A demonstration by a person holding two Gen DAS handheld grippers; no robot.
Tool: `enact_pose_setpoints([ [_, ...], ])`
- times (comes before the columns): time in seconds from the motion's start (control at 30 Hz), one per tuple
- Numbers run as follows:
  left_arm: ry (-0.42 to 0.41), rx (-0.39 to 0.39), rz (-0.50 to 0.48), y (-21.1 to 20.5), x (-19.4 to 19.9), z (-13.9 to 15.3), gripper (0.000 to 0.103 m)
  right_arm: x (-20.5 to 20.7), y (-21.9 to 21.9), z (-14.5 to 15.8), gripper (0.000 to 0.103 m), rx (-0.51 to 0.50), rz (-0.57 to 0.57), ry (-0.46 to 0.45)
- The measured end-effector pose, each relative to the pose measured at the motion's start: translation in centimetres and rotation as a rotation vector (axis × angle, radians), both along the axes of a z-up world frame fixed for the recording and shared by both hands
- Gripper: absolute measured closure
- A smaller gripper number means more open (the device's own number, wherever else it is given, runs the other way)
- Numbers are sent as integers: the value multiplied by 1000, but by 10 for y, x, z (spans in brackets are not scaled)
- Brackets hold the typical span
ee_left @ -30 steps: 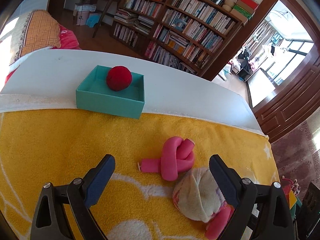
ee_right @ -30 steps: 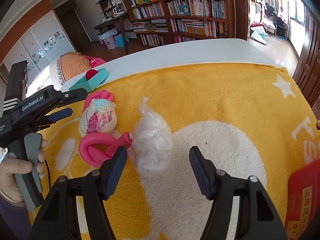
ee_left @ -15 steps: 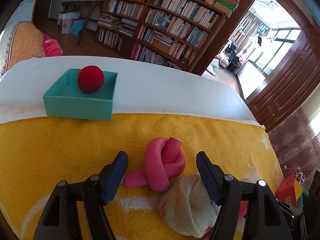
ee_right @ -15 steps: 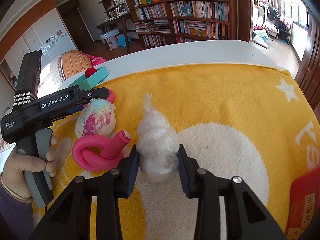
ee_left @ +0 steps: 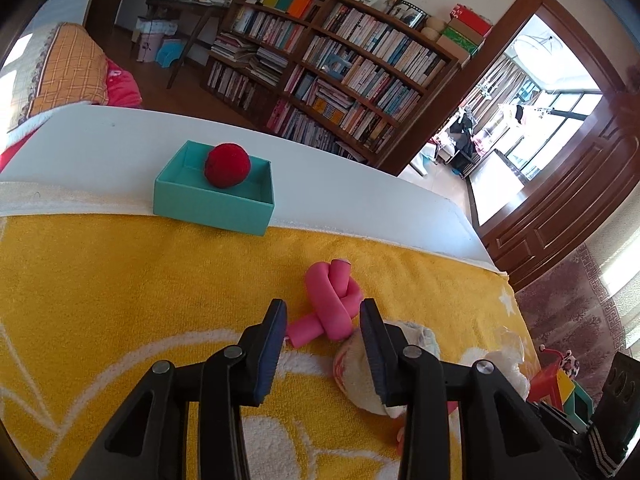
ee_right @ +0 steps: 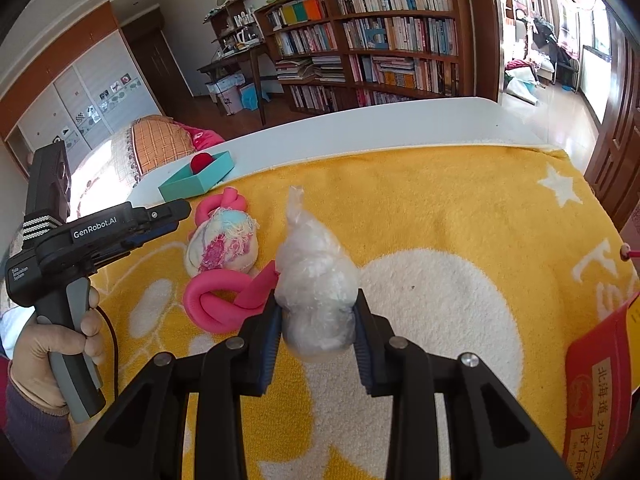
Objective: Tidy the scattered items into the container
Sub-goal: 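Grasp the plastic-wrapped white item with the right gripper while the left grasps the pink foam knot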
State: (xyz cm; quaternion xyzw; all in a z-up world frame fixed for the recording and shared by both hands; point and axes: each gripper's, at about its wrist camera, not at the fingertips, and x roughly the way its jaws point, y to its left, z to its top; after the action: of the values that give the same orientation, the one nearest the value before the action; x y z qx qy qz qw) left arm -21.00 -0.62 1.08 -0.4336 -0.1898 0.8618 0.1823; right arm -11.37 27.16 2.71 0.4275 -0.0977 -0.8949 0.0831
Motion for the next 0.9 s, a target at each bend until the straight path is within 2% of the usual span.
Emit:
enact_pose_setpoints([
  [0.03,-14,11,8,0,-3,-2,50,1,0,1,67,-1,-2,2],
  [0.07,-31,11,23,1,-6,-4,23,3,1,1,67,-4,-4,2],
  [0.1,-30,4,38,2,-7,-5,13,4,1,1,67,-8,-6,1],
  [0.13,-17,-5,41,5,-8,-6,13,6,3,0,67,-12,-10,-2],
  [0.37,-54,-73,-27,36,-28,-17,13,6,14,-8,67,-42,-45,-25],
  [0.5,-37,-178,-64,56,-38,-22,13,5,14,-11,67,-38,-46,-22],
  [0.57,-35,-195,-93,65,-40,-22,13,5,12,-13,67,-34,-41,-25],
  [0.63,-26,-204,-108,72,-39,-21,20,5,11,-15,67,-35,-37,-30],
  [0.67,-23,-192,-119,74,-38,-20,35,4,11,-15,67,-36,-37,-31],
  [0.83,-12,-186,-112,69,-26,-14,47,7,14,-11,67,-42,-52,-15],
  [0.9,-14,-160,-89,59,-19,-9,57,9,16,-7,67,-45,-59,-2],
])
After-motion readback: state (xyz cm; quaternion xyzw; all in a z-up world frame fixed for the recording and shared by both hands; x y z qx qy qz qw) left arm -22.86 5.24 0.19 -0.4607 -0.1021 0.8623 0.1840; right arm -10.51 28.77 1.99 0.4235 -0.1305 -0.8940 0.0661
